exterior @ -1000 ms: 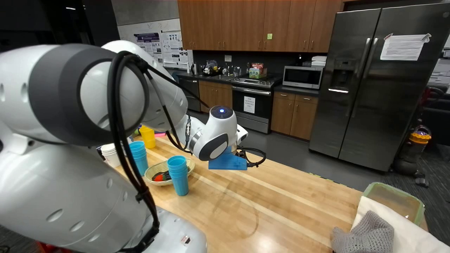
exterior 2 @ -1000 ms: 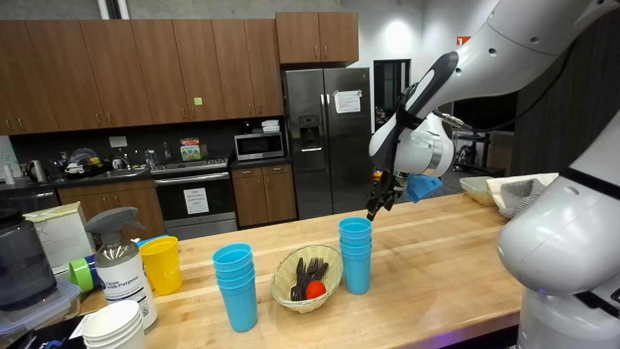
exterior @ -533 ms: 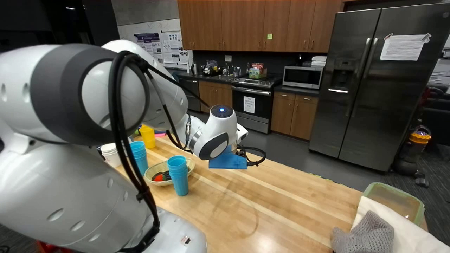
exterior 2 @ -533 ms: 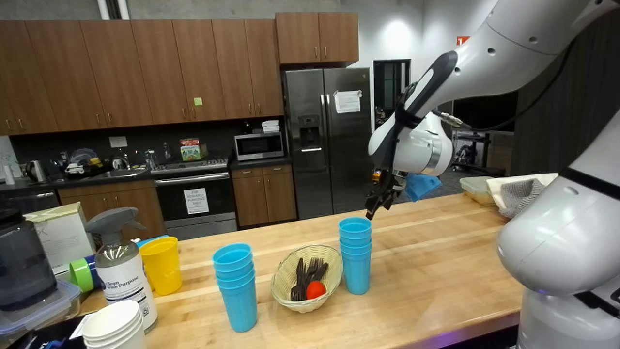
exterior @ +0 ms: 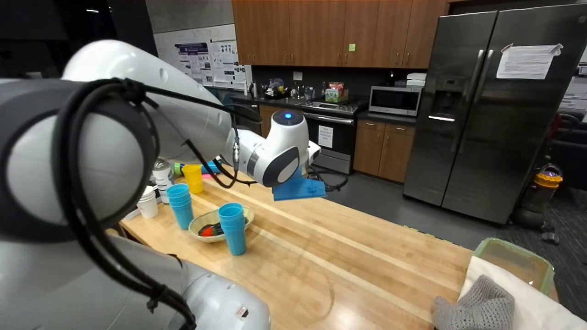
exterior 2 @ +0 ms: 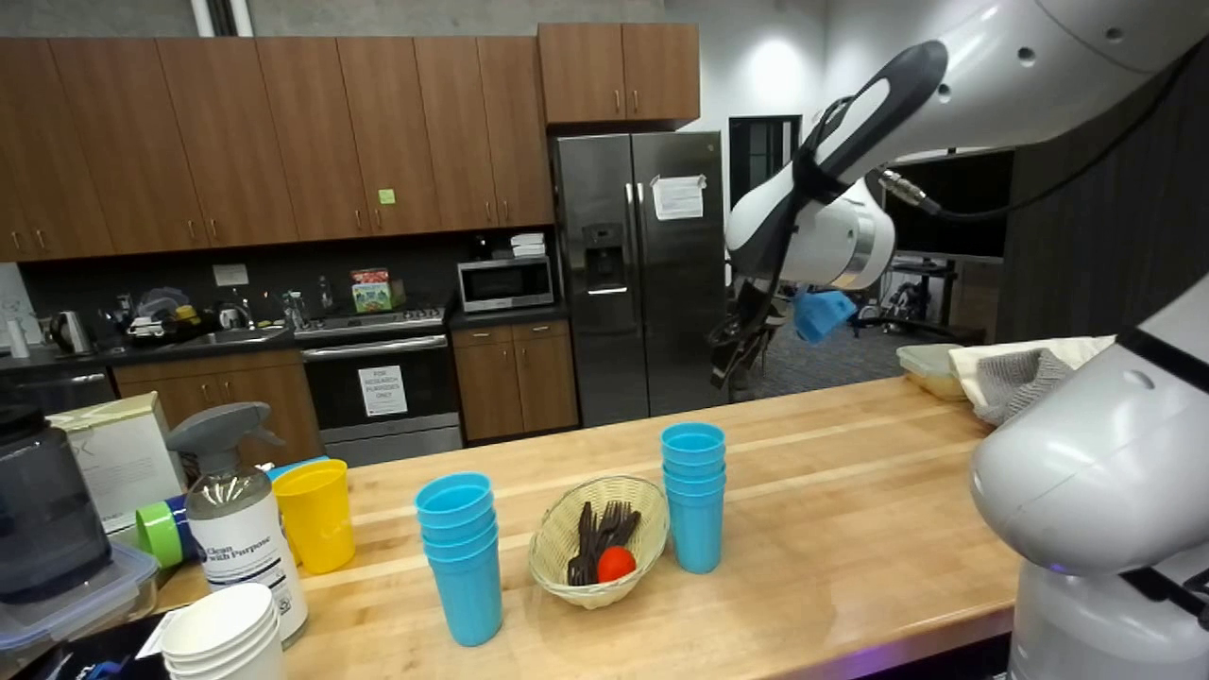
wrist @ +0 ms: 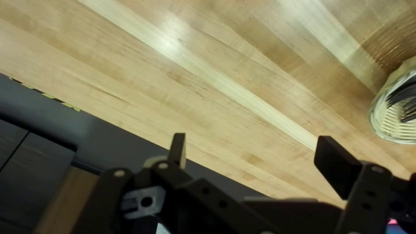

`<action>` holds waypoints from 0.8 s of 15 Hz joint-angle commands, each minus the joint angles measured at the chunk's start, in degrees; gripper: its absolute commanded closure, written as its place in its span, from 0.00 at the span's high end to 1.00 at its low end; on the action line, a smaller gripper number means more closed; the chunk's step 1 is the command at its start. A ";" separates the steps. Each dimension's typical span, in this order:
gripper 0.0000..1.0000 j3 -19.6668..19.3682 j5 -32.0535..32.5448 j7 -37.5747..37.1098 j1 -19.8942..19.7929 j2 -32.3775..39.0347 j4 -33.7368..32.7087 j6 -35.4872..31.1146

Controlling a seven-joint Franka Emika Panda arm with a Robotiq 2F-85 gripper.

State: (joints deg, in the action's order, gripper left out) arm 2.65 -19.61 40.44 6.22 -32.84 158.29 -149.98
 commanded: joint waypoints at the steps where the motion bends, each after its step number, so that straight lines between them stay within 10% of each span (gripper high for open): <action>1: 1.00 -5.23 8.34 0.33 3.23 -11.88 0.47 12.46; 6: 1.00 -8.22 13.59 2.25 6.28 -22.65 -4.66 23.68; 12: 1.00 -5.58 12.11 1.85 14.49 -25.17 -8.18 18.00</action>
State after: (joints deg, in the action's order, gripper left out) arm -3.81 -7.31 42.02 16.43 -58.22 151.08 -130.01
